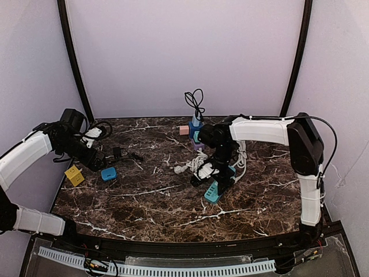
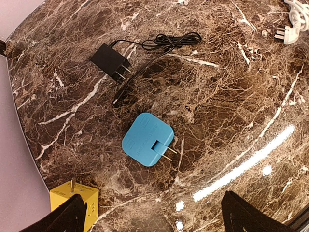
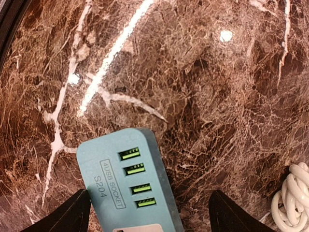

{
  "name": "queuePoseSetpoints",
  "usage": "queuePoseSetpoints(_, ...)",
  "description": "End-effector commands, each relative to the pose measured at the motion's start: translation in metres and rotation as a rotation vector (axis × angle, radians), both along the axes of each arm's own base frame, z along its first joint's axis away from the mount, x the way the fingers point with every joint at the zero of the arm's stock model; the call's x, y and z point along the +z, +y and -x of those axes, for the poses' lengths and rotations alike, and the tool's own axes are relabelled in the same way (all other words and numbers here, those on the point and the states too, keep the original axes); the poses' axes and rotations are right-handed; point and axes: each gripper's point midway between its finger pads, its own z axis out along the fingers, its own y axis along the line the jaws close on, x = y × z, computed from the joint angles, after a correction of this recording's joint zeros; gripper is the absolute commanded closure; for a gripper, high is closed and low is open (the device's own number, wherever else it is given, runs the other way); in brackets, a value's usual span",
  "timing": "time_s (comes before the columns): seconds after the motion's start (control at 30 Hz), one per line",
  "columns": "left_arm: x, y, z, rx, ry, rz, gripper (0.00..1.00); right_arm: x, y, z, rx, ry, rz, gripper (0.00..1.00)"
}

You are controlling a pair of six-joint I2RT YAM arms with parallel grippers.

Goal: Insert the plug
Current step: Move the socket to the center of the board.

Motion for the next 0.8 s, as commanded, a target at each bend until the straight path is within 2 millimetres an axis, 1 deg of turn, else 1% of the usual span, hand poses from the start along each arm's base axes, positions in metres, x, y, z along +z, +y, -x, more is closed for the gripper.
queuePoseSetpoints(0.0, -0.005, 0.003, 0.005, -0.001, 0.023, -0.011, 0.0, -0.001, -0.012, -0.002, 0.028, -0.074, 0.029, 0.16)
queuePoseSetpoints(0.03, -0.005, 0.003, 0.005, 0.0, 0.023, -0.011, 0.0, -0.009, -0.018, -0.002, 0.033, -0.092, 0.058, 0.16)
queuePoseSetpoints(0.13, -0.005, 0.003, 0.005, -0.002, 0.022, -0.011, 0.0, -0.022, -0.028, -0.002, 0.032, -0.113, 0.093, 0.19)
queuePoseSetpoints(0.17, -0.005, 0.002, 0.005, -0.003, 0.023, -0.01, 0.0, -0.024, -0.028, -0.003, 0.026, -0.124, 0.094, 0.21)
queuePoseSetpoints(0.2, -0.005, 0.002, 0.005, -0.003, 0.023, -0.009, 0.0, -0.026, -0.026, -0.005, 0.01, -0.13, 0.092, 0.26)
queuePoseSetpoints(0.27, -0.004, 0.002, 0.005, -0.004, 0.024, -0.007, 0.0, -0.024, -0.016, -0.008, -0.027, -0.139, 0.062, 0.39)
queuePoseSetpoints(0.33, -0.003, 0.001, 0.005, -0.003, 0.023, -0.003, 0.0, -0.016, -0.001, -0.009, -0.068, -0.136, 0.011, 0.53)
queuePoseSetpoints(0.43, -0.001, 0.002, 0.004, 0.003, 0.019, -0.004, 0.0, 0.003, 0.031, -0.01, -0.178, -0.134, -0.105, 0.87)
queuePoseSetpoints(0.5, -0.001, 0.004, 0.005, 0.007, 0.018, -0.008, 0.0, 0.013, 0.053, -0.011, -0.291, -0.109, -0.189, 0.99)
queuePoseSetpoints(0.57, -0.001, 0.005, 0.005, 0.011, 0.018, -0.009, 0.0, 0.018, 0.074, -0.011, -0.427, -0.062, -0.256, 1.0)
queuePoseSetpoints(0.6, -0.001, 0.005, 0.005, 0.013, 0.018, -0.008, 0.0, 0.016, 0.082, -0.011, -0.499, -0.039, -0.274, 1.0)
queuePoseSetpoints(0.7, 0.0, 0.006, 0.004, 0.019, 0.018, -0.008, 0.0, 0.006, 0.106, -0.003, -0.694, 0.055, -0.29, 1.0)
queuePoseSetpoints(0.77, 0.0, 0.009, 0.004, 0.027, 0.016, -0.016, 0.0, -0.006, 0.117, 0.003, -0.783, 0.084, -0.282, 1.0)
